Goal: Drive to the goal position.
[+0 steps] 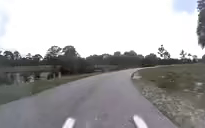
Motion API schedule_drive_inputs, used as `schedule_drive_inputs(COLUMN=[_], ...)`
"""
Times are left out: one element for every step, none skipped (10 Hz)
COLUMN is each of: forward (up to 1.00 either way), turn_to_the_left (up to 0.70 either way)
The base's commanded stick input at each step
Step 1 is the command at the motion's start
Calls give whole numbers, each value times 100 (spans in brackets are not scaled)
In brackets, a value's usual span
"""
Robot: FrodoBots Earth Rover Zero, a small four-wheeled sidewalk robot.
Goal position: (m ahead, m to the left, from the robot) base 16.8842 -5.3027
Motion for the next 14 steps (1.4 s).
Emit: schedule_drive_inputs(forward=[85, 85, 85, 85, 85, 85, 85, 85, 85, 85, 85, 85, 85, 85], turn_to_the_left=[0, 0, -7, -20, -30, -34, -5, 0, 0, -23, -31, -34, -8, 0])
